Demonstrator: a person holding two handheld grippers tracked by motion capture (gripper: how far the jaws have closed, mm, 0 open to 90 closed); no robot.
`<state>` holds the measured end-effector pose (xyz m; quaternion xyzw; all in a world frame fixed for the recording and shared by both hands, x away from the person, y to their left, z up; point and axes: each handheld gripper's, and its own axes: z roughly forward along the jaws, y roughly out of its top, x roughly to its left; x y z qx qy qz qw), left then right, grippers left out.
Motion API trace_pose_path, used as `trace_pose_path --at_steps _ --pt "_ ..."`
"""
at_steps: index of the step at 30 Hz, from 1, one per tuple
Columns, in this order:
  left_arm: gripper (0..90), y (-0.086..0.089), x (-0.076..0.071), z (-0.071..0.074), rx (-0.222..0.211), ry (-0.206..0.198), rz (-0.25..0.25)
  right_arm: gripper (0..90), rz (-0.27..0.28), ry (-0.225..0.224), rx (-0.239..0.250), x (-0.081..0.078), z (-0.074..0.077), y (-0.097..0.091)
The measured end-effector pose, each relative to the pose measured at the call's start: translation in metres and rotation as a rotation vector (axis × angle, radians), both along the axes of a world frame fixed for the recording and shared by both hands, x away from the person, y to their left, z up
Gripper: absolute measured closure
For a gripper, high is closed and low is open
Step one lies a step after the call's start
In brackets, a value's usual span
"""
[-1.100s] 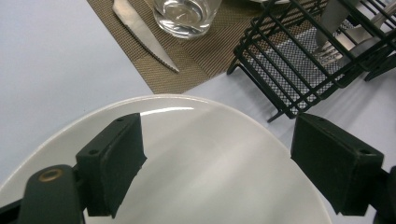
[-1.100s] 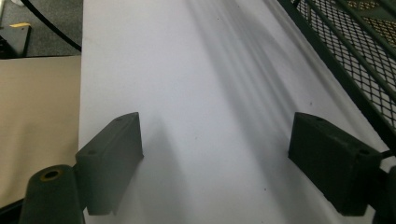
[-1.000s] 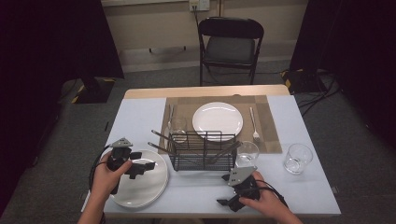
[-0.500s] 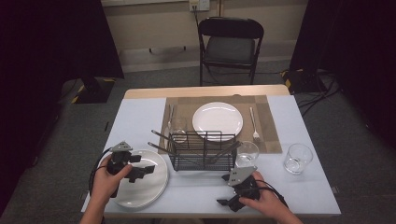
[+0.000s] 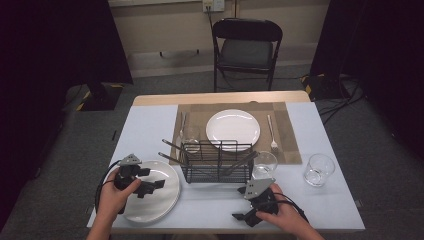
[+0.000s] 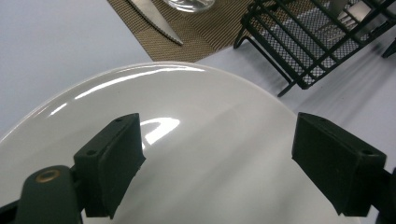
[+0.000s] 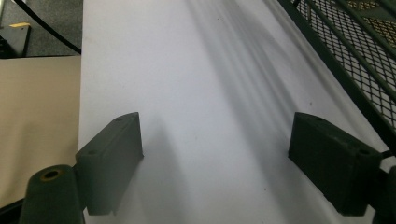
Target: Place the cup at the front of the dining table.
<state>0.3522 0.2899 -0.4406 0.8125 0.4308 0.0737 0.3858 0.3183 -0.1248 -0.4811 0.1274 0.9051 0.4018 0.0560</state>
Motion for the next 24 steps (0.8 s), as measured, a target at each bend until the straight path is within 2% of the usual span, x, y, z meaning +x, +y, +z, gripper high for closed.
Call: trace_pose_path --at_steps 8,13,17,24 --pt "15.6 0.0024 -0.0026 -0.0019 0.037 -0.011 -0.001 16.1 0.000 0.000 0.000 0.0000 0.0000 0.0000" --pt "15.6 0.0008 -0.0048 -0.0029 0.065 -0.005 -0.005 16.1 0.000 0.000 0.000 0.0000 0.0000 0.0000" --pt "15.5 -0.0021 -0.0052 -0.0035 0.104 -0.008 -0.020 16.1 0.000 0.000 0.000 0.0000 0.0000 0.0001" --pt "15.5 -0.0025 -0.0061 -0.0053 0.130 0.000 -0.023 16.1 0.000 0.001 0.000 0.0000 0.0000 0.0000"
